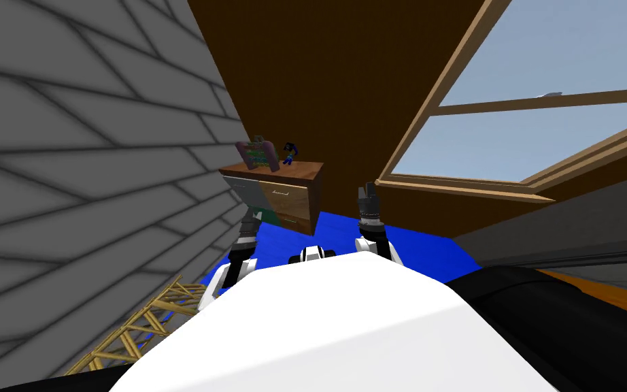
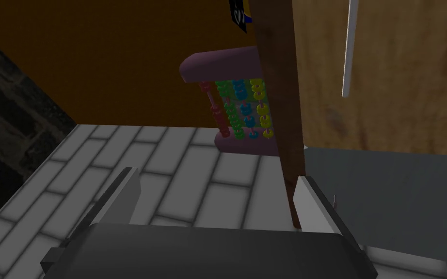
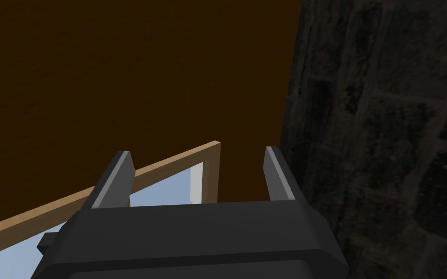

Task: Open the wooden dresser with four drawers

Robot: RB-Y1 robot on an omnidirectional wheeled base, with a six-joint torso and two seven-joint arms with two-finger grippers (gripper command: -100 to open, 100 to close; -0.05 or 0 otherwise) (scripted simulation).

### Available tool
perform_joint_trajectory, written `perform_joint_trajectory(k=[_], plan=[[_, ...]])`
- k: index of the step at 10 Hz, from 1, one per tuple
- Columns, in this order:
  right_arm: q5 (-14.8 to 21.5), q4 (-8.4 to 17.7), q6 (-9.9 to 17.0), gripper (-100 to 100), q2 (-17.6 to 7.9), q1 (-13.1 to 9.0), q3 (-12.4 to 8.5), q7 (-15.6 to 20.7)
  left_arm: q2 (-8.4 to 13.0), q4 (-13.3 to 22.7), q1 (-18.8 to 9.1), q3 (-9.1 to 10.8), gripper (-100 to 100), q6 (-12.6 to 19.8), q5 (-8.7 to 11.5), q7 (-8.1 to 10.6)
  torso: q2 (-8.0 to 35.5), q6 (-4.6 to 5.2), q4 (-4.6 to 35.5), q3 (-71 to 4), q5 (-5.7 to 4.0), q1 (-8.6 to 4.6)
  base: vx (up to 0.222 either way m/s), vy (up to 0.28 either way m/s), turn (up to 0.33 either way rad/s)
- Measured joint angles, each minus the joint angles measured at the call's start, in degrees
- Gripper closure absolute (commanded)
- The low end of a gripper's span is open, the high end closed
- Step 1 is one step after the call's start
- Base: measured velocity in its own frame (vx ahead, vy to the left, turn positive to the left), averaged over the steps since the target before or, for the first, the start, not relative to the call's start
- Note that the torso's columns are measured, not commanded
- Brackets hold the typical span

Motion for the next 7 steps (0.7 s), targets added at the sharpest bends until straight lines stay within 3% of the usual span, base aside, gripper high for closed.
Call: perform_joint_trajectory(k=[7], plan=[[0.0, 0.0, 0.0, 0, 0.0, 0.0, 0.0, 0.0, 6.1, 9.0, -3.0, 2.13, -100, 0.9, -7.9, 4.52, 0.0, -0.01, 0.0, 0.0, 0.00, -0.01, 0.092, -0.025, -0.215]])
